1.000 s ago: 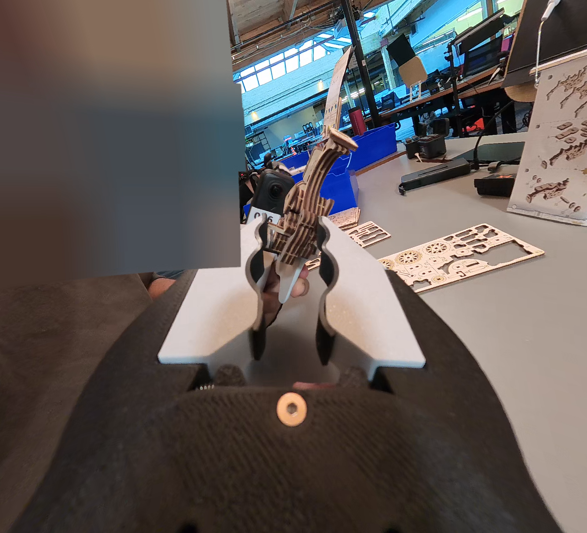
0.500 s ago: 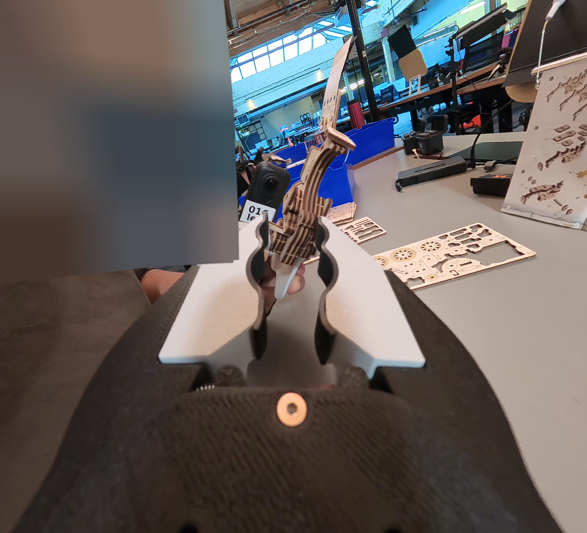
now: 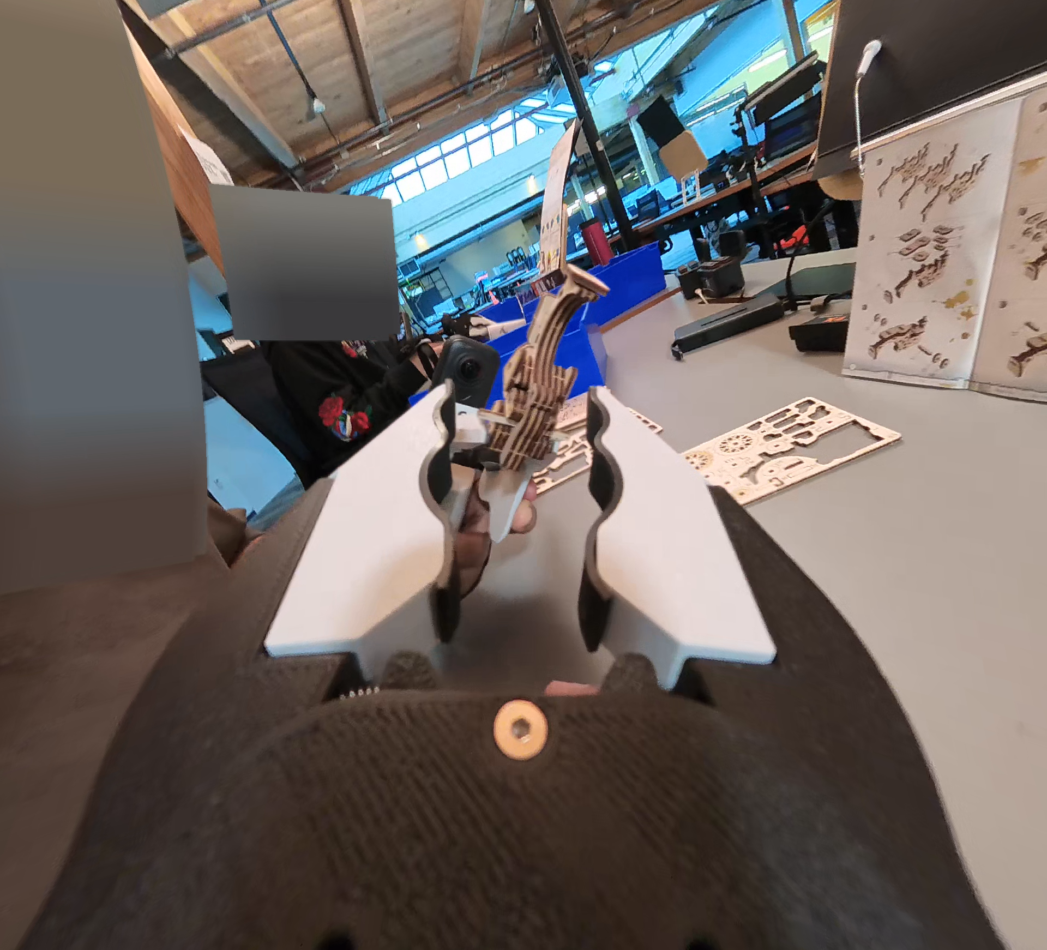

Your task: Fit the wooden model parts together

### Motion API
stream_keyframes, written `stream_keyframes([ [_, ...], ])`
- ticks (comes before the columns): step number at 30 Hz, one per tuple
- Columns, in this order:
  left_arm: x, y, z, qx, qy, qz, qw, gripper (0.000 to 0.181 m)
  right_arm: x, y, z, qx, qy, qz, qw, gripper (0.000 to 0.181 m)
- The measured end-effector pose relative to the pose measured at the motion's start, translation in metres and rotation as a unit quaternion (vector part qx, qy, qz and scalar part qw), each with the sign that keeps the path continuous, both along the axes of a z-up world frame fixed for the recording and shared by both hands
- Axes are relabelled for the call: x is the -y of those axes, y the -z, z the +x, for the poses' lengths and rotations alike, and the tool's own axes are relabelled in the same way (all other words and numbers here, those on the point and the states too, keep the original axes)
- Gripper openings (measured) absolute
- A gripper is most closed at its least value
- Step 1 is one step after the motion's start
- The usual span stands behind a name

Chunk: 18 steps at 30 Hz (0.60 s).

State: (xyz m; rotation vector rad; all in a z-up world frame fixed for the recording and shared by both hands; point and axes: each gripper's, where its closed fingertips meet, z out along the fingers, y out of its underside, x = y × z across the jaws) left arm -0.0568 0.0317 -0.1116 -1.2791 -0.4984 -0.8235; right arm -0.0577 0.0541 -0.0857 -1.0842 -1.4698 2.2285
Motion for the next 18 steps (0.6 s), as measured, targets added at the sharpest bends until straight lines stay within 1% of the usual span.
stream_keyframes([
  [1, 0.0, -0.001, 0.0, -0.001, -0.002, 0.0, 1.0, 0.025, 0.0, -0.001, 0.002, 0.001, 0.001, -0.004, 1.0, 0.045],
  [4, 0.001, 0.001, 0.007, -0.013, -0.002, -0.008, 1.0, 0.025, 0.002, -0.005, 0.013, 0.0, 0.008, -0.019, 1.0, 0.044],
  [8, 0.008, 0.007, 0.028, -0.028, -0.002, -0.025, 0.999, 0.025, 0.004, 0.0, 0.036, 0.014, 0.019, -0.025, 0.999, 0.044],
  [10, 0.014, 0.01, 0.042, -0.023, 0.0, -0.027, 0.999, 0.025, 0.004, 0.005, 0.051, 0.03, 0.028, -0.039, 0.998, 0.044],
  [14, 0.03, 0.017, 0.077, -0.006, 0.009, -0.038, 0.999, 0.025, 0.013, 0.026, 0.087, 0.087, 0.039, -0.054, 0.994, 0.048],
  [16, 0.039, 0.014, 0.095, -0.005, 0.013, -0.034, 0.999, 0.025, 0.023, 0.028, 0.105, 0.099, 0.039, -0.061, 0.992, 0.049],
  [18, 0.045, 0.013, 0.111, -0.021, 0.011, -0.038, 0.999, 0.025, 0.034, 0.029, 0.121, 0.095, 0.039, -0.045, 0.994, 0.049],
])
